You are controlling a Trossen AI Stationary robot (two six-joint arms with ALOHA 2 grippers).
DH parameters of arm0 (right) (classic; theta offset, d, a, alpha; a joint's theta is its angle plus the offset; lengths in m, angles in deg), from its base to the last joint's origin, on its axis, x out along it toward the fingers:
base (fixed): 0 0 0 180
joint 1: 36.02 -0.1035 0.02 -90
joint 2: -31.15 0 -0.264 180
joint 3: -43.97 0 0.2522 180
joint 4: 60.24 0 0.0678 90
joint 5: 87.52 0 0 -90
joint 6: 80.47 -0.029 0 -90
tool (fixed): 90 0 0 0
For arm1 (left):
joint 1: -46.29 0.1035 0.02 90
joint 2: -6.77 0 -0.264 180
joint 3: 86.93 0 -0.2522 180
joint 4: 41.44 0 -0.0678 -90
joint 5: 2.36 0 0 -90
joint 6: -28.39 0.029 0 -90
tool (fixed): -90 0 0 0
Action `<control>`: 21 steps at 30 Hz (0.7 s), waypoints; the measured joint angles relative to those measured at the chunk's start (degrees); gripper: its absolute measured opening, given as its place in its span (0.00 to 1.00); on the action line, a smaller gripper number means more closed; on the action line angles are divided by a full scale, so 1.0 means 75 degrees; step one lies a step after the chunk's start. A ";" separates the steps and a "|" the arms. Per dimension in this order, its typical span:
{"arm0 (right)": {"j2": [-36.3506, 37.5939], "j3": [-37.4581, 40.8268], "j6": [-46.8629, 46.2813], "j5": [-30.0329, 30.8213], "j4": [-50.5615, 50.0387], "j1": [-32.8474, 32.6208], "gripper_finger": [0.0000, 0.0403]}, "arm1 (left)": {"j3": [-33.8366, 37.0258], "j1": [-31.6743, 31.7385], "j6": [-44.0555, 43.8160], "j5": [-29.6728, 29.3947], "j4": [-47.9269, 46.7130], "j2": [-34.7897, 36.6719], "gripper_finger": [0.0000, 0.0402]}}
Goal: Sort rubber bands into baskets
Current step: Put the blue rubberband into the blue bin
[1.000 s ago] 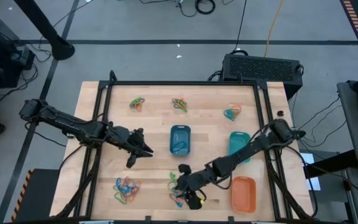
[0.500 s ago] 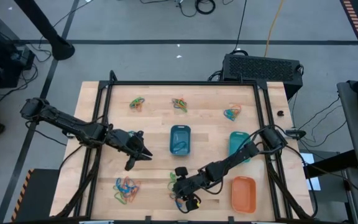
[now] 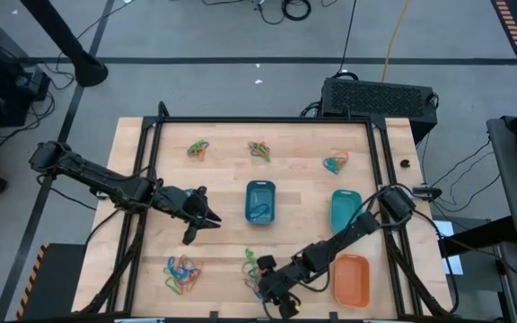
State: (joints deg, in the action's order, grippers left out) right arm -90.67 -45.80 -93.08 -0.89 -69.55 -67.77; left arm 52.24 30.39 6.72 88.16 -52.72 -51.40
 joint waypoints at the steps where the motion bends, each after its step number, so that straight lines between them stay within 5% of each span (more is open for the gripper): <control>1: 0.0000 0.0000 0.0007 0.0019 -0.0027 -0.0045 0.35 | 0.0000 0.0000 0.0000 -0.0045 0.0000 0.0000 0.24; 21: -0.0010 0.0000 0.0260 0.0458 -0.0313 -0.0057 0.35 | 0.0003 0.0017 0.0192 -0.0306 0.0000 0.0000 0.24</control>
State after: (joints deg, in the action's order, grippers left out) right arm -90.75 -45.80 -91.13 2.54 -71.90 -68.20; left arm 52.26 30.52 8.16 85.86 -52.72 -51.40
